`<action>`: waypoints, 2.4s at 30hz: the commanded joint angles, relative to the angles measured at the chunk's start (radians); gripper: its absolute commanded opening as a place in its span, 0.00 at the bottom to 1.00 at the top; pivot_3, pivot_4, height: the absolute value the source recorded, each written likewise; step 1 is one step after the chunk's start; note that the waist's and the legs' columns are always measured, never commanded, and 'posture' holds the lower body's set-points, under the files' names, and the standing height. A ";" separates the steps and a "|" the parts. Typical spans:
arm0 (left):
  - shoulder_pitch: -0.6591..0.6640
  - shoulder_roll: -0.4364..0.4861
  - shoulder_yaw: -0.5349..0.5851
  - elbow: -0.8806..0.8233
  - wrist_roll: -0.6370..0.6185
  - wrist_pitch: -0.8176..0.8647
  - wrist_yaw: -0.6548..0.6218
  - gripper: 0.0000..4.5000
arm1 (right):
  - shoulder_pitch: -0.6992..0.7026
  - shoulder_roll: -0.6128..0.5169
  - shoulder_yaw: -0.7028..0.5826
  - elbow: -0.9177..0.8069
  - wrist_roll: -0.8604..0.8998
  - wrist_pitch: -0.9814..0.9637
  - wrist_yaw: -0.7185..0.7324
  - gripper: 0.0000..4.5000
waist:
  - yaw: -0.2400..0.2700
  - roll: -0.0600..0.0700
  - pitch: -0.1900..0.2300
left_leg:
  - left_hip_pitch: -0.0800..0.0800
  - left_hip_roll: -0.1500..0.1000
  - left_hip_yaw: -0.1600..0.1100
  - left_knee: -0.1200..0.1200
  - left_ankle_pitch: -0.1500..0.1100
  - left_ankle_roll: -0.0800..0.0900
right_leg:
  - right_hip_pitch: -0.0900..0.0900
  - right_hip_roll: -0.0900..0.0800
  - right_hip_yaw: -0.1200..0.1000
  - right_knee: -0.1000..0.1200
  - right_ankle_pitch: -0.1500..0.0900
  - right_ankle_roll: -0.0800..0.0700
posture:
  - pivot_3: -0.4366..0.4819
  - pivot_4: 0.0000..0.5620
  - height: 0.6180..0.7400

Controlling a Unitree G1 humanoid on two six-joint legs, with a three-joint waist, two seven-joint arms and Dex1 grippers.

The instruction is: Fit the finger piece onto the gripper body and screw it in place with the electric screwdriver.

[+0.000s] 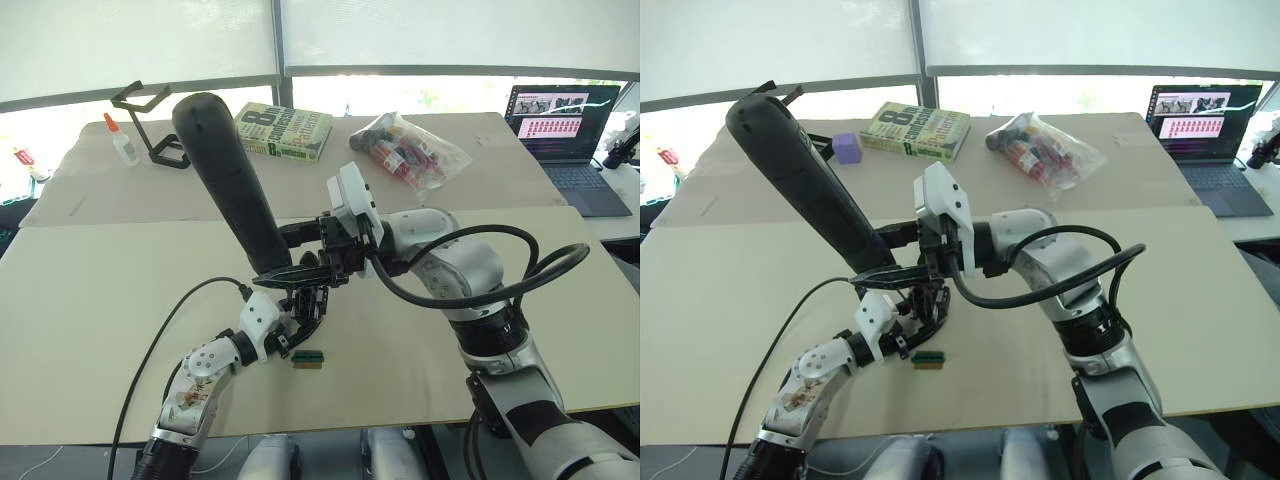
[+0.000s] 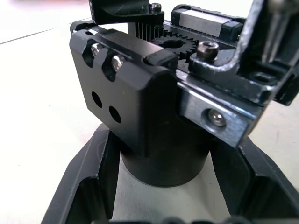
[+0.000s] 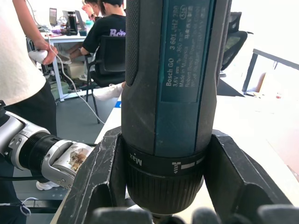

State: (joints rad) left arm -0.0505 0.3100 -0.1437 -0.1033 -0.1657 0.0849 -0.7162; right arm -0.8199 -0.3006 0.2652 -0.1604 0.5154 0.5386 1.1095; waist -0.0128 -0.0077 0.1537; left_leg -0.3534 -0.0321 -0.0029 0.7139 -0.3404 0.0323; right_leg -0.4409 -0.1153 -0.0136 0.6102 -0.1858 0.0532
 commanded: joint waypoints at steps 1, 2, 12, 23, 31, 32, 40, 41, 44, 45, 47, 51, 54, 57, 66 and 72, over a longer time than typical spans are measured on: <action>0.023 0.000 -0.020 0.029 -0.015 0.004 -0.017 0.51 | -0.012 0.016 -0.020 -0.036 0.010 -0.042 -0.005 0.43 | 0.000 0.000 0.000 | 0.000 0.000 0.000 0.000 0.000 0.000 | 0.000 0.000 0.000 0.000 0.000 0.000 | 0.48 0.27 1.00; 0.023 0.000 -0.019 0.030 -0.014 0.004 -0.017 0.51 | -0.010 0.018 -0.020 -0.037 0.010 -0.041 -0.007 0.43 | 0.000 0.000 0.000 | 0.000 0.000 0.000 0.000 0.000 0.000 | 0.000 0.000 0.000 0.000 0.000 0.000 | 0.48 0.27 1.00; 0.020 -0.002 -0.021 0.047 -0.012 -0.010 -0.019 0.51 | 0.002 0.027 -0.017 -0.044 0.011 -0.037 -0.014 0.43 | 0.000 0.000 0.000 | 0.000 0.000 0.000 0.000 0.000 0.000 | 0.000 0.000 0.000 0.000 0.000 0.000 | 0.48 0.27 1.00; 0.026 -0.003 -0.019 0.075 -0.010 -0.035 -0.025 0.51 | 0.001 0.005 -0.018 -0.059 0.021 -0.009 -0.003 0.43 | 0.000 0.000 0.000 | 0.001 0.000 0.000 0.000 0.000 0.000 | 0.000 0.000 0.000 0.000 0.000 0.000 | 0.48 0.27 1.00; 0.023 -0.004 -0.017 0.097 -0.009 -0.055 -0.030 0.51 | -0.021 -0.017 -0.018 -0.042 0.019 -0.010 0.020 0.43 | 0.001 0.002 -0.001 | 0.001 0.000 0.000 0.000 0.000 0.000 | 0.001 0.000 0.000 0.000 0.000 0.000 | 0.48 0.27 1.00; 0.023 -0.004 -0.016 0.098 -0.009 -0.056 -0.029 0.51 | -0.021 -0.017 -0.017 -0.042 0.019 -0.012 0.021 0.43 | 0.001 0.002 -0.001 | 0.001 0.000 0.000 0.000 0.000 0.000 | 0.001 0.000 0.000 0.000 0.000 0.000 | 0.48 0.27 1.00; 0.025 -0.009 -0.017 0.110 -0.008 -0.067 -0.028 0.51 | -0.020 -0.004 -0.016 -0.044 0.024 -0.006 0.013 0.43 | 0.001 0.002 -0.002 | 0.001 0.000 0.000 0.000 0.000 0.000 | 0.001 0.000 0.000 0.000 0.000 0.000 | 0.48 0.27 1.00; 0.025 -0.009 -0.018 0.112 -0.008 -0.069 -0.028 0.51 | -0.019 -0.001 -0.016 -0.045 0.024 -0.006 0.010 0.43 | 0.001 0.002 -0.002 | 0.001 0.000 0.000 0.000 0.000 0.000 | 0.001 0.000 0.000 0.000 0.000 0.000 | 0.48 0.27 1.00; 0.024 -0.010 -0.020 0.116 -0.008 -0.073 -0.028 0.51 | -0.013 0.009 -0.014 -0.046 0.025 -0.007 0.001 0.43 | 0.001 0.002 -0.002 | 0.001 0.000 0.000 0.000 0.000 0.000 | 0.001 0.000 0.000 0.000 0.000 0.000 | 0.48 0.27 1.00; 0.024 -0.011 -0.021 0.118 -0.007 -0.075 -0.028 0.51 | -0.008 0.015 -0.012 -0.048 0.024 -0.008 -0.005 0.43 | 0.001 0.002 -0.002 | 0.001 0.000 0.000 0.000 0.000 0.000 | 0.001 0.000 0.000 0.000 0.000 0.000 | 0.48 0.27 1.00; 0.023 -0.012 -0.022 0.122 -0.008 -0.078 -0.028 0.51 | 0.000 0.023 -0.008 -0.054 0.027 -0.006 -0.013 0.43 | 0.001 0.002 -0.002 | 0.001 0.000 0.000 0.000 0.000 0.000 | 0.001 0.000 0.000 0.000 0.000 0.000 | 0.48 0.27 1.00; 0.023 -0.015 -0.024 0.127 -0.008 -0.082 -0.026 0.51 | 0.012 0.032 -0.004 -0.070 0.036 0.009 -0.025 0.43 | 0.001 0.002 -0.002 | 0.001 0.000 0.000 0.000 0.000 0.000 | 0.001 0.000 0.000 0.000 0.000 0.000 | 0.48 0.27 1.00; 0.022 -0.015 -0.025 0.130 -0.009 -0.085 -0.026 0.51 | 0.017 0.027 0.000 -0.078 0.038 0.019 -0.025 0.43 | 0.001 0.002 -0.002 | 0.001 0.000 0.000 0.000 0.000 0.000 | 0.001 0.000 0.000 0.000 0.000 0.000 | 0.48 0.27 1.00; 0.021 -0.015 -0.025 0.132 -0.008 -0.087 -0.025 0.51 | 0.016 0.016 0.002 -0.078 0.034 0.017 -0.020 0.43 | 0.001 0.003 -0.002 | 0.001 0.000 0.000 0.000 0.000 0.000 | 0.001 0.000 0.000 0.000 0.000 0.000 | 0.48 0.27 1.00; 0.024 -0.016 -0.029 0.123 -0.009 -0.083 -0.022 0.51 | -0.023 0.015 -0.034 -0.084 0.078 0.034 -0.014 0.43 | 0.001 0.003 -0.002 | 0.001 0.000 0.000 0.000 0.000 0.000 | 0.001 0.000 0.000 0.000 0.000 0.000 | 0.48 0.27 1.00; 0.027 -0.016 -0.032 0.114 -0.010 -0.077 -0.022 0.51 | -0.043 0.021 -0.050 -0.084 0.102 0.046 -0.031 0.43 | 0.002 0.003 -0.002 | 0.001 0.000 0.000 0.000 0.000 0.000 | 0.001 -0.001 0.000 0.000 0.000 0.000 | 0.48 0.27 1.00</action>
State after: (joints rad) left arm -0.0524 0.3021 -0.1443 -0.0270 -0.1808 -0.0183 -0.7355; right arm -0.8232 -0.2900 0.2602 -0.1915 0.5753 0.5835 1.0850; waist -0.0112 -0.0051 0.1521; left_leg -0.3521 -0.0323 -0.0033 0.7143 -0.3403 0.0323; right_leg -0.4398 -0.1158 -0.0134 0.6101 -0.1858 0.0532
